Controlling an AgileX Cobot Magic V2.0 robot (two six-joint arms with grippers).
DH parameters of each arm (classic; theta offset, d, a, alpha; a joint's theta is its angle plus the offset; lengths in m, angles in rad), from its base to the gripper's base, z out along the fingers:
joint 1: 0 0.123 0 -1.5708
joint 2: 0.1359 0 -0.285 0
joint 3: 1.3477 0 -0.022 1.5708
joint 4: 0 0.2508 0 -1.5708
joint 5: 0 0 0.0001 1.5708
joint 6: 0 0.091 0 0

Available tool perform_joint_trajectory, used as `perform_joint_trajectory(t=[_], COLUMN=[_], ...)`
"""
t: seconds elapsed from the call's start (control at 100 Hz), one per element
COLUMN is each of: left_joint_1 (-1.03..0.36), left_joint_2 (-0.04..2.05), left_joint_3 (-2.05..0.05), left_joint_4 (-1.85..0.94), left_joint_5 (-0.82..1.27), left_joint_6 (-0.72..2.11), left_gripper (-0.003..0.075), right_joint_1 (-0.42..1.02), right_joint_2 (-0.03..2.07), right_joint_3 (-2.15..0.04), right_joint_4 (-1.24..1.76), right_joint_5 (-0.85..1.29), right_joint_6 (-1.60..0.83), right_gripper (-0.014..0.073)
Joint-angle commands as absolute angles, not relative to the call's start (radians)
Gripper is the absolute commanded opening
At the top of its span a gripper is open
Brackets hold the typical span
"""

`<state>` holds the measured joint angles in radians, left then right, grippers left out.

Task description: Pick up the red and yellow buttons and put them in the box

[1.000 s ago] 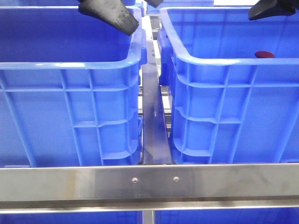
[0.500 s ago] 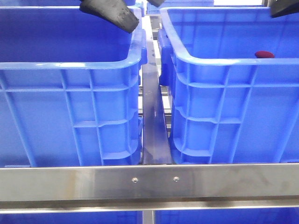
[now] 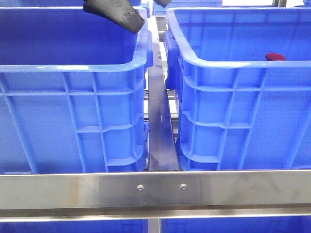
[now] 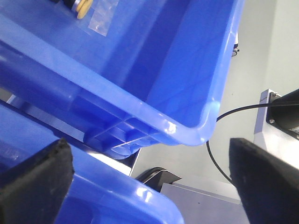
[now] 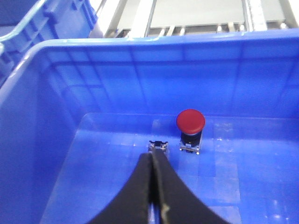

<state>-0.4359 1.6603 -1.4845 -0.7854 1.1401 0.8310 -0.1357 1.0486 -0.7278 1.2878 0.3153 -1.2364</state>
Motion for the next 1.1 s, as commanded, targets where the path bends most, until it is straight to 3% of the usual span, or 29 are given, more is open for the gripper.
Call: perform_joint_trajectory(t=[0.0,0.43,0.83,0.97,1.04,1.05,1.09], left_joint_1=[-0.441,-0.441,-0.441,-0.441,-0.441,-0.441,-0.441], left_joint_2=[1.618,1.618,1.616,1.614,1.612,1.612,1.607], left_joint_3=[-1.514,-1.514,-1.514,-1.514,-1.514,-1.514,-1.514], left_joint_4=[-0.849,-0.850,-0.852,-0.856,-0.856,-0.856,-0.856], left_joint_5=[1.126,1.116,1.102,1.102,1.102,1.102,1.100], left_joint_6=[0.821,0.821,0.821,0.814,0.814,0.814,0.814], left_gripper=[0.0636,0.0635,0.0567,0.0405,0.0269,0.0256,0.0179], right_joint_1=[-0.138,-0.138,-0.138,-0.138,-0.138,-0.138,-0.138], right_joint_2=[0.969,0.622,0.357,0.356,0.356,0.356,0.356], right_joint_3=[-0.715,-0.474,-0.340,-0.340,-0.340,-0.340,-0.340], right_joint_4=[1.317,1.318,1.318,1.318,1.318,1.318,1.318], right_joint_5=[0.296,0.256,0.317,0.353,0.365,0.366,0.371], right_joint_6=[-1.261,-1.261,-1.261,-1.261,-1.261,-1.261,-1.261], right_gripper=[-0.0109,-0.0109,-0.0109,-0.0109,-0.0109,-0.0061,-0.0062])
